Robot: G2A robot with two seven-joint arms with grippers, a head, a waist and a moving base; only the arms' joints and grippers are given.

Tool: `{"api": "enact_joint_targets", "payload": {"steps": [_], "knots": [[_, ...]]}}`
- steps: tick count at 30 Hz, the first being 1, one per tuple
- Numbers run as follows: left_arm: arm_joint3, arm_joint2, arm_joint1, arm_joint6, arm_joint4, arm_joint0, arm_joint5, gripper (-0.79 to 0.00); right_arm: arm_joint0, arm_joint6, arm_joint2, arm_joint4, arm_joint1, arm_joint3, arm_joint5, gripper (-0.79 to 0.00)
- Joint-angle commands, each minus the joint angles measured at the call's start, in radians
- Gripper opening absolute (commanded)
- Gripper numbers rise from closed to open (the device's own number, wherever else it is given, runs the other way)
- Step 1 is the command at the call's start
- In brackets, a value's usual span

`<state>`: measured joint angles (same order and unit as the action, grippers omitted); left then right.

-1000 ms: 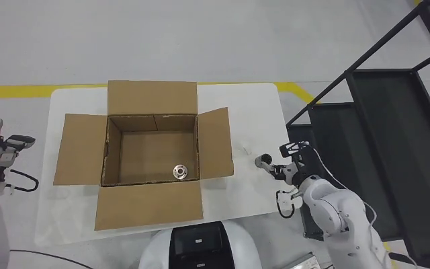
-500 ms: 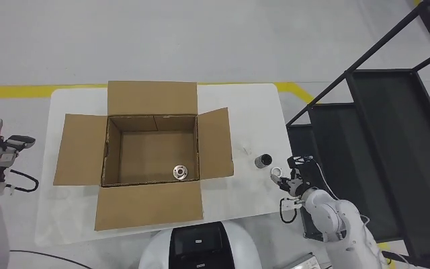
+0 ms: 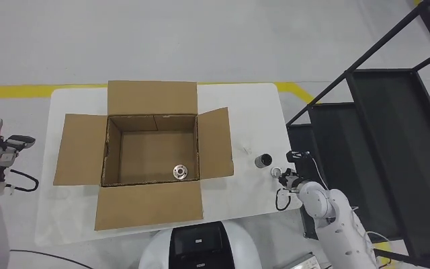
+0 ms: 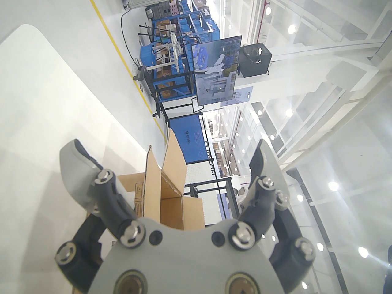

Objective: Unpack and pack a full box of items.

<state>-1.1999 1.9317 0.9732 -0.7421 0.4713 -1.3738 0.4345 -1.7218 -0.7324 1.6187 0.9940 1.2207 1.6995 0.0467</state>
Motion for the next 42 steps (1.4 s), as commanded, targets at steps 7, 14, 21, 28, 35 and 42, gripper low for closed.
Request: {"api": "enact_joint_targets", "payload": {"steps": [7, 14, 21, 28, 35, 42], "knots": [[0.0, 0.0, 0.0, 0.0, 0.0, 0.0, 0.0, 0.0, 0.051, 0.006, -0.022, -0.028, 0.002, -0.093, 0.021, -0.486], [0.0, 0.0, 0.0, 0.0, 0.0, 0.0, 0.0, 0.0, 0.077, 0.018, -0.032, -0.047, 0.003, -0.141, 0.031, -0.502], [0.0, 0.0, 0.0, 0.0, 0.0, 0.0, 0.0, 0.0, 0.09, 0.034, -0.044, -0.06, 0.004, -0.178, 0.039, -0.514], [0.0, 0.0, 0.0, 0.0, 0.0, 0.0, 0.0, 0.0, 0.1, 0.061, -0.048, -0.085, 0.005, -0.2, 0.041, -0.597], [0.0, 0.0, 0.0, 0.0, 0.0, 0.0, 0.0, 0.0, 0.106, 0.06, -0.05, -0.089, 0.002, -0.19, 0.034, -0.785], [0.0, 0.0, 0.0, 0.0, 0.0, 0.0, 0.0, 0.0, 0.049, 0.08, -0.011, -0.134, -0.002, -0.068, 0.011, -0.785]]}}
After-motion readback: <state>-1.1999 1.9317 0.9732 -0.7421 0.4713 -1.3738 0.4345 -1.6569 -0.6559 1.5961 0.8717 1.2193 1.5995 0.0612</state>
